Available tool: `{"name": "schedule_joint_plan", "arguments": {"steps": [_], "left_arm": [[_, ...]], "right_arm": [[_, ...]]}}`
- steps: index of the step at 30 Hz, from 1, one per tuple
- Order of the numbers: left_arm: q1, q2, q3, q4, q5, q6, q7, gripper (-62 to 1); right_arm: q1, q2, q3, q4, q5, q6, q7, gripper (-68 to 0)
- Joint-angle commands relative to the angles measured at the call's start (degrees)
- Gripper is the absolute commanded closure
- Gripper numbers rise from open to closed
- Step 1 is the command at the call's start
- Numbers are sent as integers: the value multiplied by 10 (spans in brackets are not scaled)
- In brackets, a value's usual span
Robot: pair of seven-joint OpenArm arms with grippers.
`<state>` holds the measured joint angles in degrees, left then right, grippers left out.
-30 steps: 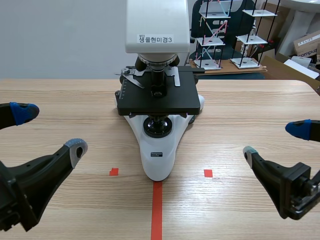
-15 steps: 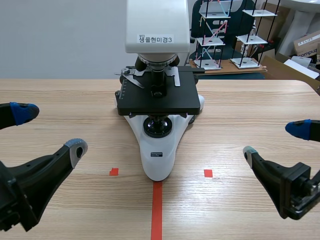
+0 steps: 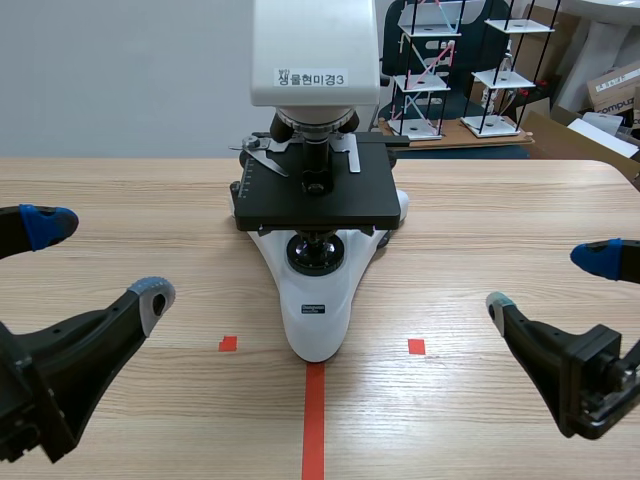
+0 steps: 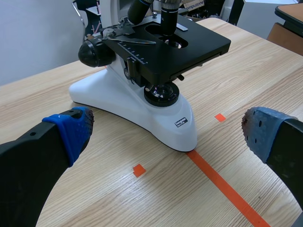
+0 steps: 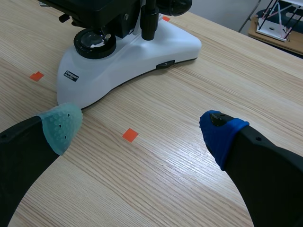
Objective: Point at the revolving nosepiece
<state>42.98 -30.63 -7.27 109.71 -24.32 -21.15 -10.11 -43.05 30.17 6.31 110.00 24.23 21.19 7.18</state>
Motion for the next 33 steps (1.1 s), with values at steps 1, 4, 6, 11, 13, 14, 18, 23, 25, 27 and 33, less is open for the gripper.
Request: {"name": "schedule_joint_plan", "arguments": {"steps": [1, 4, 6, 11, 13, 14, 18, 23, 25, 27, 33], "left_arm": [[0, 1, 2, 6, -6, 0, -10, -623], [0, 1, 2, 6, -6, 0, -10, -623], [0, 1, 2, 6, -6, 0, -10, -623], [0, 1, 2, 6, -5, 0, -8, -623], [0, 1, 2, 6, -5, 0, -8, -623], [0, 1, 2, 6, -5, 0, -8, -623], [0, 1, 2, 6, -5, 0, -8, -623], [0, 1, 2, 6, -5, 0, -8, -623], [0, 1, 2, 6, -5, 0, -8, -623], [0, 1, 2, 6, -5, 0, -8, -623], [0, 1, 2, 6, -5, 0, -8, -623]], "right_arm": [[0, 6, 5, 6, 2, -2, 8, -544], [0, 6, 5, 6, 2, -2, 6, -544], [0, 6, 5, 6, 2, -2, 6, -544], [0, 6, 5, 6, 1, -3, 7, -492], [2, 6, 5, 6, -8, -7, 11, -371], [5, 6, 5, 6, -16, -9, 13, -287], [41, 6, 5, 5, -45, -9, 13, 4], [114, 6, 4, 3, -45, -6, 22, 2], [146, 6, 3, -2, -45, -2, 33, 2], [181, 6, -3, -10, -45, 9, 36, 2], [283, 6, -33, -62, -45, 70, 35, 2]]}}
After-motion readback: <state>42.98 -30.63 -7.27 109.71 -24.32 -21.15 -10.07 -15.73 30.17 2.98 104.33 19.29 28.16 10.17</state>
